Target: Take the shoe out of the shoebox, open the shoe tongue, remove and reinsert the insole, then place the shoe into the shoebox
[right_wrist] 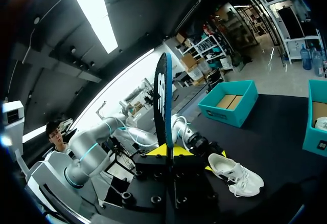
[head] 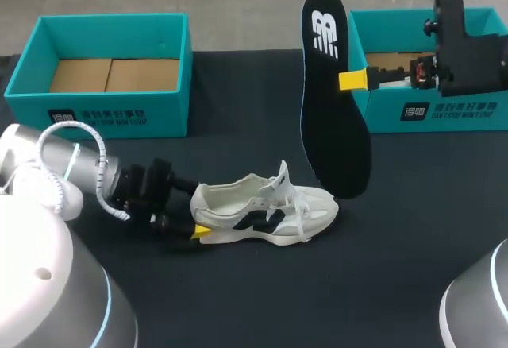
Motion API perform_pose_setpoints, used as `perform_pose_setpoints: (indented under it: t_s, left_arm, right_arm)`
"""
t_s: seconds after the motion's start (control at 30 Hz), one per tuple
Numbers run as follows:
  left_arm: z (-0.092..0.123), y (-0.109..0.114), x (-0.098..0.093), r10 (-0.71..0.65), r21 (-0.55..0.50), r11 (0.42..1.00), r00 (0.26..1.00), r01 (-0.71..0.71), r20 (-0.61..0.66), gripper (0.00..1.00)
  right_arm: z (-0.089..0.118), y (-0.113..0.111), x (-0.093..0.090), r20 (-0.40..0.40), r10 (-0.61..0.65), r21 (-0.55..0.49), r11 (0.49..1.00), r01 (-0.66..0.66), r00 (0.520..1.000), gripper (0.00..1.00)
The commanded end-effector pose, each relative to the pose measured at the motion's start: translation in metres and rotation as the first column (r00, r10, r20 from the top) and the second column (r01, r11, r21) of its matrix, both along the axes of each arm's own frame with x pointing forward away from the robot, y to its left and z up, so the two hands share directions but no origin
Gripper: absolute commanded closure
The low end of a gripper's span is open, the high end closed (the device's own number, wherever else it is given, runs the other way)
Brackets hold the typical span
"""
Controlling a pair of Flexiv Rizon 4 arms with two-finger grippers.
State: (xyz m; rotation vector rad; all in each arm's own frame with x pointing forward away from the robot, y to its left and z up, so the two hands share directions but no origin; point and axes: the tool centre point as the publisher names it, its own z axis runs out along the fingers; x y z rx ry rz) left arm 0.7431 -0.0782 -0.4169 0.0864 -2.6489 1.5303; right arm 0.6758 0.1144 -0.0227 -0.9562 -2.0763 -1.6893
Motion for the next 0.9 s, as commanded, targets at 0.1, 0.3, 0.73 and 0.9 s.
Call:
perform_pose_setpoints:
  t_s: [0.1, 0.3, 0.73, 0.9]
  left_arm:
    - [0.015, 0.006, -0.006, 0.009, 0.104, 0.995, 1.000, -0.008, -0.009, 0.00]
    - [0.025, 0.011, -0.007, -0.009, 0.191, 0.982, 1.000, 0.013, -0.020, 0.00]
    - [0.043, 0.013, -0.015, -0.034, 0.436, 0.898, 0.997, 0.059, -0.065, 0.00]
    - [0.044, 0.016, -0.013, 0.008, 0.548, 0.836, 0.999, 0.017, -0.042, 0.00]
  right_arm:
    - [-0.001, 0.001, 0.001, -0.001, 0.000, -0.001, 1.000, 0.000, 1.000, 1.00]
    - [-0.001, 0.001, 0.001, -0.001, 0.000, -0.001, 1.000, 0.000, 1.000, 1.00]
    - [-0.001, 0.001, 0.001, -0.001, 0.000, -0.001, 1.000, 0.000, 1.000, 1.00]
    - [-0.001, 0.001, 0.001, -0.001, 0.000, -0.001, 1.000, 0.000, 1.000, 1.00]
